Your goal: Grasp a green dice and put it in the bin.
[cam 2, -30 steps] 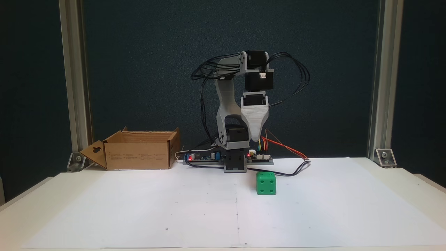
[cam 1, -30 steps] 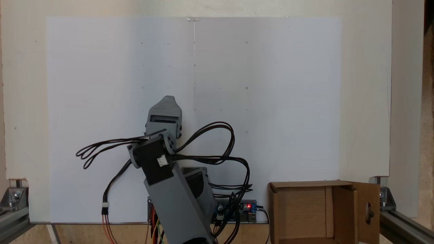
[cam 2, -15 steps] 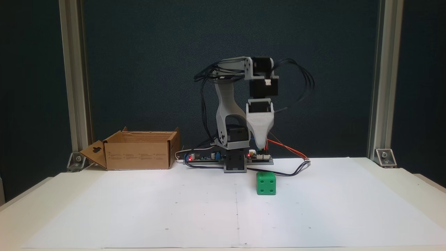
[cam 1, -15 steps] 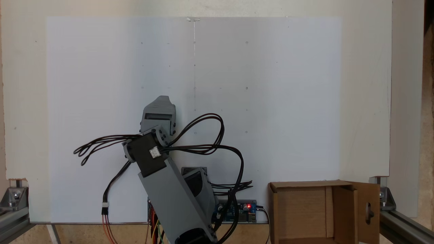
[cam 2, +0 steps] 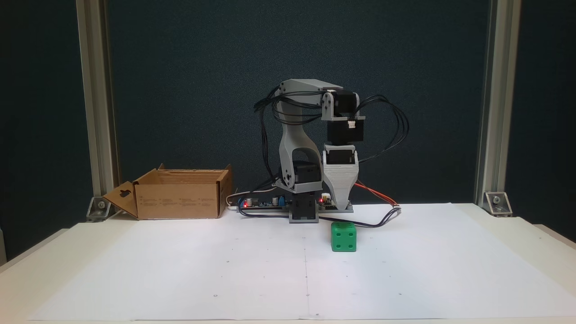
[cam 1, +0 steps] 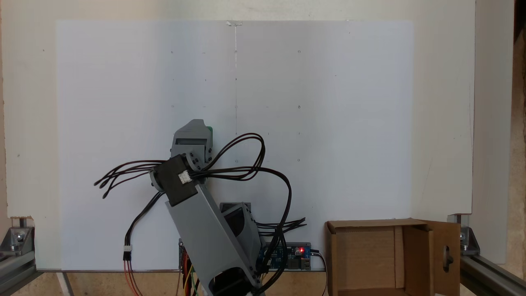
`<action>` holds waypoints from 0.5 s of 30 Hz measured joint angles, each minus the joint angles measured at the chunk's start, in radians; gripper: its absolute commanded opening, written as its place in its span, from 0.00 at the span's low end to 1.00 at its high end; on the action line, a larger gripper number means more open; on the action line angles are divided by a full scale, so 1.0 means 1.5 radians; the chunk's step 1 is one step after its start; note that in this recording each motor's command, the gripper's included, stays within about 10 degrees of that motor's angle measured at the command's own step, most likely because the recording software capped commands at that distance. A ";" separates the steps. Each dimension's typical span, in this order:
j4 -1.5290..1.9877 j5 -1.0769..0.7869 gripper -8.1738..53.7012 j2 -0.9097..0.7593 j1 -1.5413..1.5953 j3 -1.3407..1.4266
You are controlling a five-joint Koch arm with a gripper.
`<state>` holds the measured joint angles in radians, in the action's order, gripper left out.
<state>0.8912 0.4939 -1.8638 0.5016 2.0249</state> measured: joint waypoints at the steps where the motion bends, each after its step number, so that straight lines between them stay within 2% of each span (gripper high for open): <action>1: 0.000 0.001 0.84 0.006 0.000 0.001; 15: -0.057 0.020 0.84 0.043 -0.013 0.005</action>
<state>0.8053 0.5246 -1.7994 0.4817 2.0325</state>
